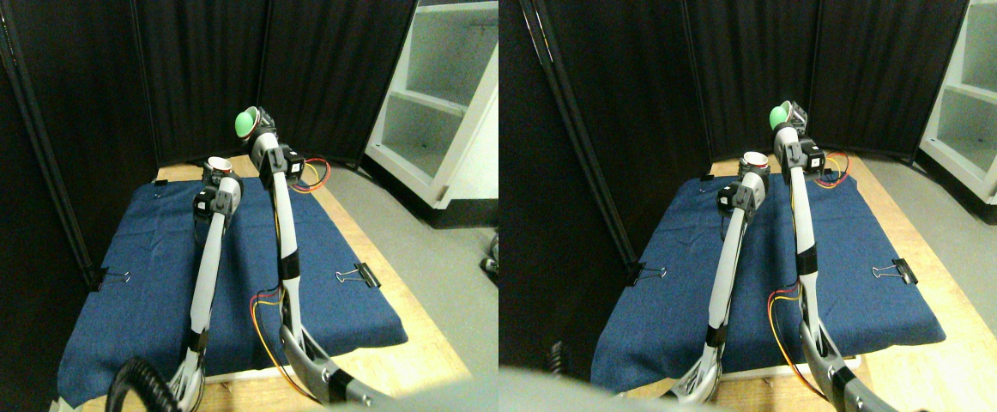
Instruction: Pour (bimanual)
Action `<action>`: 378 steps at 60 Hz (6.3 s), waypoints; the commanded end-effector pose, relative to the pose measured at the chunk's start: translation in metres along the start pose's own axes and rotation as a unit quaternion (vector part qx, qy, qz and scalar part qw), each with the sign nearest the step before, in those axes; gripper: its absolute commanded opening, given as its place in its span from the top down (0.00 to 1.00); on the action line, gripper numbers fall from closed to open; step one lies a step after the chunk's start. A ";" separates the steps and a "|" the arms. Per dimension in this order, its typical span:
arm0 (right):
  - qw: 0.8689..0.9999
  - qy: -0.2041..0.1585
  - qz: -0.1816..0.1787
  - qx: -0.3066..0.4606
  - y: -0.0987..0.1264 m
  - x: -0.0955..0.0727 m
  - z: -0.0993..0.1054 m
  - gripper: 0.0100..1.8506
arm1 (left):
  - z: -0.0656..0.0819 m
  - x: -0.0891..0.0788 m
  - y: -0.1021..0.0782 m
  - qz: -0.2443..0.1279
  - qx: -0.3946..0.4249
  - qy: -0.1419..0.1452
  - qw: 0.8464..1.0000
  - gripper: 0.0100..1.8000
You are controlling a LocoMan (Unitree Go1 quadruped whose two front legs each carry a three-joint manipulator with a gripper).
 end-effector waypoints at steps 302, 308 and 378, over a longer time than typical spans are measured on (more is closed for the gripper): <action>0.909 -0.060 -0.088 0.402 -0.120 0.013 -0.065 0.83 | 0.046 0.035 0.086 0.003 -0.028 -0.094 0.995 0.82; 0.912 -0.056 -0.091 0.397 -0.126 0.015 -0.069 0.83 | 0.049 0.038 0.090 0.006 -0.029 -0.103 0.994 0.82; 0.891 -0.067 -0.144 0.424 -0.153 0.022 -0.122 0.83 | 0.047 0.038 0.131 0.029 -0.047 -0.139 0.989 0.82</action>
